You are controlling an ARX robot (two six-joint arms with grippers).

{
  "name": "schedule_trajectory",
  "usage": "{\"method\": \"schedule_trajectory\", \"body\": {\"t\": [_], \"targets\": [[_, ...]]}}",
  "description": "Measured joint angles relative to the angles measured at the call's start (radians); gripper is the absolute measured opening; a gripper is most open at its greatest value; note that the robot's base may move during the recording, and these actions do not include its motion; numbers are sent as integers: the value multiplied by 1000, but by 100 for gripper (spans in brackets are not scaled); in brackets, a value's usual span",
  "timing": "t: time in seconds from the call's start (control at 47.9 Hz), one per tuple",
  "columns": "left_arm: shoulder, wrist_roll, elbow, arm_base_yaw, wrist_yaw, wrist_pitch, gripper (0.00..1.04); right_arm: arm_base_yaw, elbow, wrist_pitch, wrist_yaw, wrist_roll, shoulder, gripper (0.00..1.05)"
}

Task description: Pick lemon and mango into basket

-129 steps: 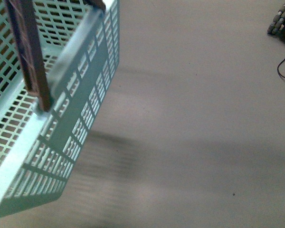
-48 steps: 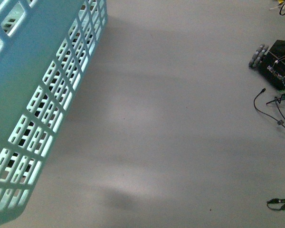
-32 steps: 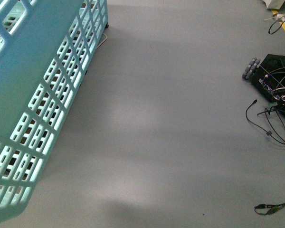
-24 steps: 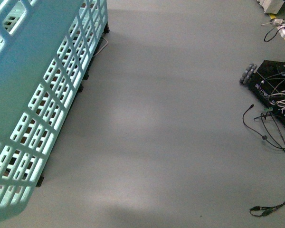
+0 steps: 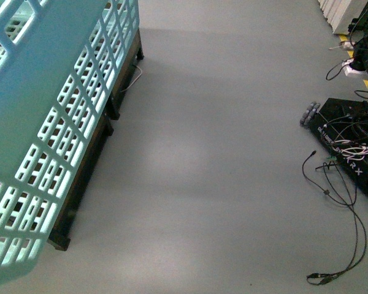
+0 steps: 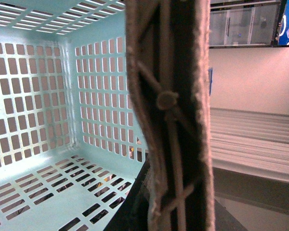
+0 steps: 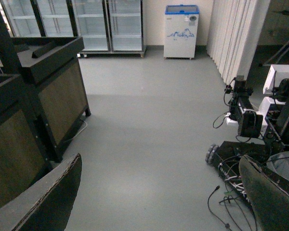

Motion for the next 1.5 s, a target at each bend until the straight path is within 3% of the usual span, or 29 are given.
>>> {"method": "schedule_trajectory", "body": {"t": [1.504], "targets": [[2,-3,0,-5,2,-1,6,0,0,0,1,0,0,96]]}}
